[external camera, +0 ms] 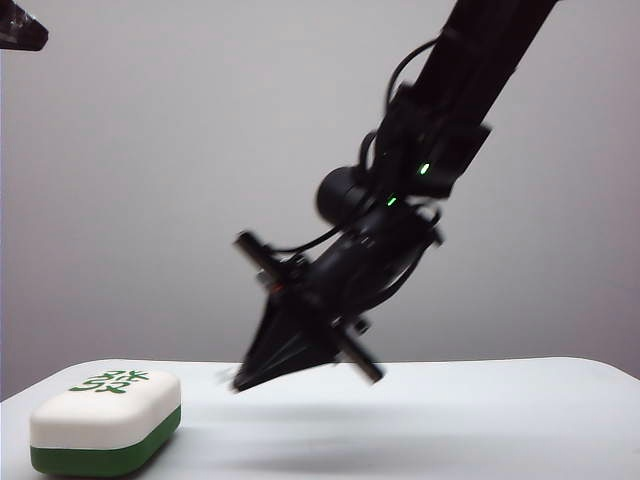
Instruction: Move the foam mahjong from the right side of the table to the left side of the table.
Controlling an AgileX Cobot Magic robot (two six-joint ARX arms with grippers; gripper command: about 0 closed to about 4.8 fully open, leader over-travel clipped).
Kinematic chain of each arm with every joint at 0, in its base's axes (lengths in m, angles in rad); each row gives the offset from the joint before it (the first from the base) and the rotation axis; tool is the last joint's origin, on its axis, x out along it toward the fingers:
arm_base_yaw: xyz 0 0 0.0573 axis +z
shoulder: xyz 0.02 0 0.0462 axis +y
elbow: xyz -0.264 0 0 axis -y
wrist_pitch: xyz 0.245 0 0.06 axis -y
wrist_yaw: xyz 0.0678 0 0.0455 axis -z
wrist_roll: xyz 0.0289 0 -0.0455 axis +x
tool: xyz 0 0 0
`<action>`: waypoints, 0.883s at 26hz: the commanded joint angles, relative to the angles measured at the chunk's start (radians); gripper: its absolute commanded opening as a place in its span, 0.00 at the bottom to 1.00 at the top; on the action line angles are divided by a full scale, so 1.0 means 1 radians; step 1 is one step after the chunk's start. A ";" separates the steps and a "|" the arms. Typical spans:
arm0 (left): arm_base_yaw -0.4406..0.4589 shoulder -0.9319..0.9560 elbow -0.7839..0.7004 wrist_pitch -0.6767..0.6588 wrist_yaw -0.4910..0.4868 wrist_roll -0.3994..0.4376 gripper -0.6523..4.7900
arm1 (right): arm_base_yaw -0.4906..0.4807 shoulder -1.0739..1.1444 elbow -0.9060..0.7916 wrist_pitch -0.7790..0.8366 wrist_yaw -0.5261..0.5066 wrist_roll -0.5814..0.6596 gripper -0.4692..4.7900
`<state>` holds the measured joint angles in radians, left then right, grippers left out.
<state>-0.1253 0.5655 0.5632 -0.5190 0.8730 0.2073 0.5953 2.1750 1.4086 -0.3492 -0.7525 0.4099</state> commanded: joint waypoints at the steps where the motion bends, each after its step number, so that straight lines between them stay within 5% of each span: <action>1: 0.000 -0.002 0.008 0.011 -0.082 0.003 0.11 | -0.027 -0.069 0.002 -0.143 -0.005 -0.148 0.08; 11: 0.000 -0.010 0.027 -0.006 -0.359 0.003 0.11 | -0.082 -0.250 0.000 -0.293 -0.026 -0.285 0.08; 23: 0.000 -0.004 0.060 -0.254 -0.629 0.002 0.11 | -0.161 -0.381 0.000 -0.320 -0.082 -0.290 0.08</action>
<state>-0.1257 0.5606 0.6132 -0.7624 0.2550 0.2096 0.4381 1.7981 1.4063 -0.6559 -0.8185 0.1284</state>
